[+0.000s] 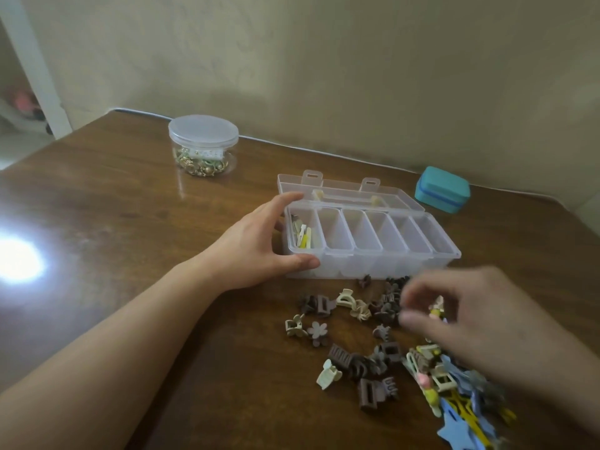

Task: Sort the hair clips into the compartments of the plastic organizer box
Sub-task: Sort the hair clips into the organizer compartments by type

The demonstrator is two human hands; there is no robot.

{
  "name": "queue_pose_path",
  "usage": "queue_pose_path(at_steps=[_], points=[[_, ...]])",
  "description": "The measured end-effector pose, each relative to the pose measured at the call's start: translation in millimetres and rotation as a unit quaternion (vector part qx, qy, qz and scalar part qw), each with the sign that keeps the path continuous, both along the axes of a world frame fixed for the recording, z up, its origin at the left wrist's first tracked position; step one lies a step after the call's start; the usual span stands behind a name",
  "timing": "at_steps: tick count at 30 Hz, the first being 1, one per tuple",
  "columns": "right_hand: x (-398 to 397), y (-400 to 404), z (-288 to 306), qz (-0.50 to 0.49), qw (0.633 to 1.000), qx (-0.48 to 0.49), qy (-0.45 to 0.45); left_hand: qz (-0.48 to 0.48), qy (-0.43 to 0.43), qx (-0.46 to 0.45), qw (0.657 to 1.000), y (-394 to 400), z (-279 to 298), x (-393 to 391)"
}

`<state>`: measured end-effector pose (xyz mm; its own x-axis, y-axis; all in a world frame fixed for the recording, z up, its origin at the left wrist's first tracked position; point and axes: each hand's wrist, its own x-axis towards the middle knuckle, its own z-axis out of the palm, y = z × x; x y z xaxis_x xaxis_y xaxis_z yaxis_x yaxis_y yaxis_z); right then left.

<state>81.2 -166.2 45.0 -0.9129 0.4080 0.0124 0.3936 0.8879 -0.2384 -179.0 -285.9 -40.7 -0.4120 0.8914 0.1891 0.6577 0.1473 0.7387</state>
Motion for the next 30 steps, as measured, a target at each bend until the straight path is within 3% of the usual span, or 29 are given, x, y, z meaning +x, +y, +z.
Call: queue_pose_path(at_steps=[3,6,13,21,26,30], points=[[24,-12,-22,-0.015,0.992,0.084,-0.089,0.0,0.002,0.001,1.0,0,-1,0],[29,-18,-38,-0.035,0.987,0.126,-0.094,-0.001,0.005,0.005,1.0,0,-1,0],[23,-14,-38,-0.052,0.993,0.075,-0.074,-0.001,0.003,0.006,1.0,-1,-1,1],[31,-11,-31,-0.048,0.985,0.116,-0.115,0.001,0.001,0.001,1.0,0,0,0],[28,-10,-36,-0.04,0.993,0.053,-0.093,0.001,-0.003,-0.001,1.0,0,0,1],[12,-3,-18,-0.07,0.988,-0.118,0.073,0.002,-0.001,-0.005,1.0,0,0,1]])
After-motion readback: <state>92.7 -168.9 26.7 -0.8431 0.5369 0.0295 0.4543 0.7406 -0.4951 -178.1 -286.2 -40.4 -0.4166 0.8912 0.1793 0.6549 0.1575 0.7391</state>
